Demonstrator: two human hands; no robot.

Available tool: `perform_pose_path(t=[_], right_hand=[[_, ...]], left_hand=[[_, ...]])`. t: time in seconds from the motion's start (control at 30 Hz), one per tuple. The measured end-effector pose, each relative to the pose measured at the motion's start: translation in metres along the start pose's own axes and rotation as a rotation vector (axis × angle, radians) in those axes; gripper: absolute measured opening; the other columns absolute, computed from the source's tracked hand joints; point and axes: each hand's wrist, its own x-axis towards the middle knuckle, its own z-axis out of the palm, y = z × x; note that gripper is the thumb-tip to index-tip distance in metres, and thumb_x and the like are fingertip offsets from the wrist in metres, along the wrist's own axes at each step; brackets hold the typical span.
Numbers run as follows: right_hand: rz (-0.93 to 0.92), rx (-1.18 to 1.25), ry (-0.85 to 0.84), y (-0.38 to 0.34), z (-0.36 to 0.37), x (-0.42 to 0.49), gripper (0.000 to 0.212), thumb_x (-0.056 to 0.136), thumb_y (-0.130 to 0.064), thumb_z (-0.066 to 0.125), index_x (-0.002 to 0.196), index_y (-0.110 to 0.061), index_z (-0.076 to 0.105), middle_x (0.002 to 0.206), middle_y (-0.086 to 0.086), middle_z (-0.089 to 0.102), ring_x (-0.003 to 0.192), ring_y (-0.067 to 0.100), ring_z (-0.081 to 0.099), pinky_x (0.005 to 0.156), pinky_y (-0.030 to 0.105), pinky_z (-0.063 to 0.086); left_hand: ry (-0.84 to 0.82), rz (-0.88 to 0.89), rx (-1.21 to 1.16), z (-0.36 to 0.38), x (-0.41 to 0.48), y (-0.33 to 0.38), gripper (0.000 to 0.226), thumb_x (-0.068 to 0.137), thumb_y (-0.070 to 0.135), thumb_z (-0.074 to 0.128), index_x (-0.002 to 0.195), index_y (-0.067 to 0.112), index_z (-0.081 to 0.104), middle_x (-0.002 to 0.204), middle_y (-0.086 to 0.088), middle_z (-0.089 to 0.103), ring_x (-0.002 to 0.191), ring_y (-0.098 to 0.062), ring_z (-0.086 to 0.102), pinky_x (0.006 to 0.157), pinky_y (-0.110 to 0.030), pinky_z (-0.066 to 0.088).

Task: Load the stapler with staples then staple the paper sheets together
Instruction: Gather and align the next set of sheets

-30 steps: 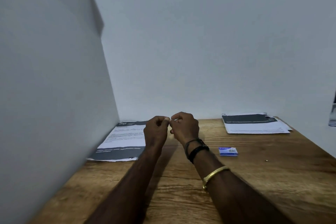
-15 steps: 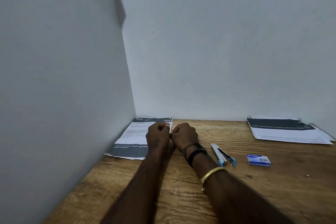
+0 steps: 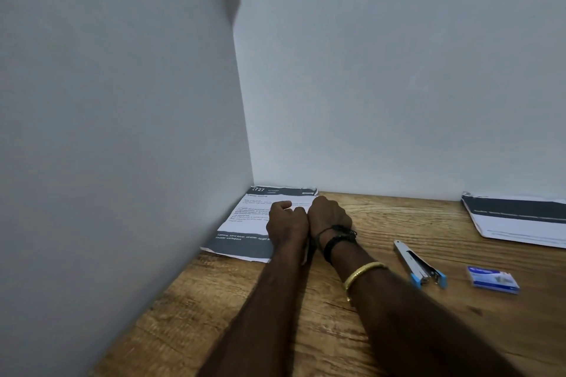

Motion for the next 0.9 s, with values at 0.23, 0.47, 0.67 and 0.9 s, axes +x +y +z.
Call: perform_pose_path(t=[0.23, 0.47, 0.67, 0.9], right_hand=[[0.049, 0.075, -0.01, 0.001, -0.002, 0.008, 0.04, 0.096, -0.04, 0.052, 0.125, -0.015, 0.063, 0.135, 0.011, 0.063, 0.123, 0.033, 0.06, 0.092, 0.033, 0.045], [0.067, 0.124, -0.011, 0.002, -0.003, 0.008, 0.041, 0.095, -0.04, 0.054, 0.122, -0.01, 0.062, 0.134, 0.015, 0.062, 0.121, 0.037, 0.06, 0.086, 0.034, 0.044], [0.118, 0.367, 0.147, 0.012, -0.014, -0.003, 0.023, 0.094, -0.02, 0.053, 0.115, -0.011, 0.06, 0.122, 0.018, 0.065, 0.112, 0.039, 0.061, 0.077, 0.031, 0.039], [0.084, 0.507, 0.331, 0.042, -0.052, -0.028, 0.014, 0.094, -0.014, 0.053, 0.103, -0.01, 0.064, 0.11, 0.017, 0.07, 0.103, 0.039, 0.063, 0.086, 0.042, 0.053]], left_hand=[[0.006, -0.009, 0.011, 0.003, 0.002, 0.001, 0.032, 0.088, 0.019, 0.059, 0.119, 0.019, 0.063, 0.12, -0.003, 0.068, 0.117, -0.026, 0.061, 0.098, -0.03, 0.045], [-0.006, -0.004, -0.028, 0.006, 0.002, 0.006, 0.032, 0.086, 0.019, 0.061, 0.118, 0.02, 0.066, 0.117, -0.002, 0.07, 0.115, -0.025, 0.062, 0.098, -0.029, 0.046], [-0.045, 0.099, -0.053, 0.006, -0.004, 0.018, 0.028, 0.089, 0.018, 0.062, 0.116, 0.018, 0.07, 0.123, -0.003, 0.07, 0.117, -0.025, 0.061, 0.098, -0.027, 0.042], [-0.086, 0.371, -0.037, 0.01, -0.031, 0.028, 0.02, 0.089, 0.016, 0.063, 0.106, 0.017, 0.073, 0.109, 0.002, 0.073, 0.101, -0.015, 0.065, 0.089, -0.025, 0.047]])
